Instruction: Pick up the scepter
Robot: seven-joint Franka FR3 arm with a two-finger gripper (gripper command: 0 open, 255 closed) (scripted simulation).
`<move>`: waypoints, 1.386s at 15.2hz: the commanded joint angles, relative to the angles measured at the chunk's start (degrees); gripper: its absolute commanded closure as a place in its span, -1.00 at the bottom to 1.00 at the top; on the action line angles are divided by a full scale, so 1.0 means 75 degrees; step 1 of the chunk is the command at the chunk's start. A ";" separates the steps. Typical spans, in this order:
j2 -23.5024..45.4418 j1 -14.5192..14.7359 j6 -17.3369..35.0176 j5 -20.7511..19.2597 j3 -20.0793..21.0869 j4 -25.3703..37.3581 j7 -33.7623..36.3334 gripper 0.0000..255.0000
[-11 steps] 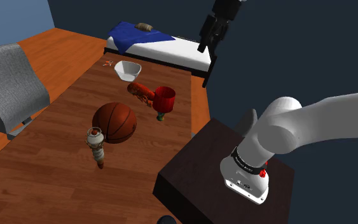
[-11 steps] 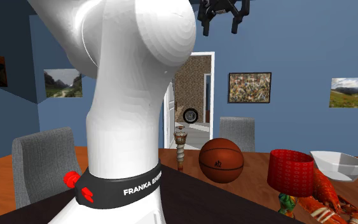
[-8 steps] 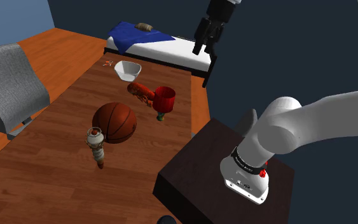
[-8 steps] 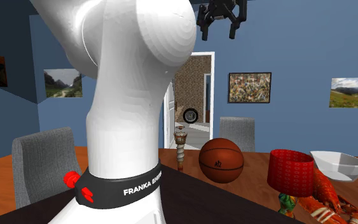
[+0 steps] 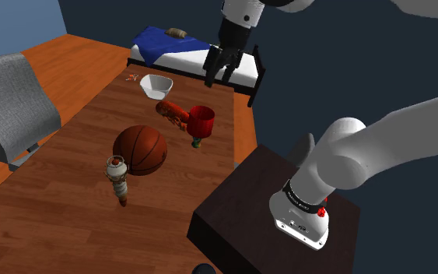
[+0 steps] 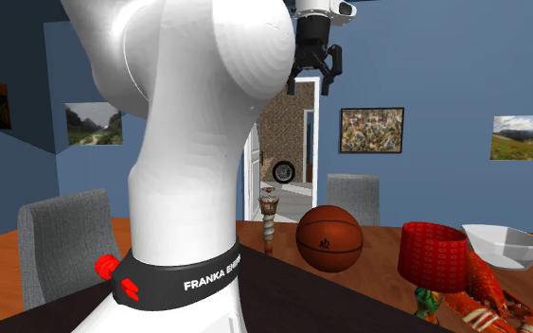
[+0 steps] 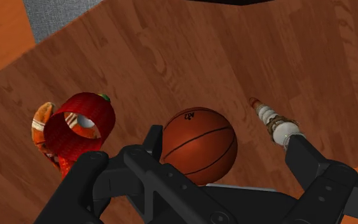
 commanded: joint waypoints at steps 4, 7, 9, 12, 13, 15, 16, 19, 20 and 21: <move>0.1145 0.0221 0.1063 0.0109 0.0573 0.0115 0.0423 -1.00; 0.1877 0.0322 0.1631 0.0080 0.0897 0.0282 0.0699 -1.00; 0.2392 0.0378 0.1987 0.0012 0.1105 0.0440 0.0903 -1.00; 0.3202 0.0458 0.2475 -0.0177 0.1393 0.0747 0.1249 -1.00; 0.3481 0.0483 0.2623 -0.0265 0.1482 0.0868 0.1375 -1.00; 0.4049 0.0548 0.2896 -0.0479 0.1636 0.1137 0.1646 -1.00; 0.4337 0.0586 0.3020 -0.0603 0.1702 0.1285 0.1789 -1.00; 0.5217 0.0739 0.3331 -0.1033 0.1840 0.1785 0.2239 -1.00; 0.5513 0.0806 0.3414 -0.1189 0.1865 0.1970 0.2391 -1.00; 0.5810 0.0882 0.3486 -0.1346 0.1878 0.2165 0.2542 -1.00</move>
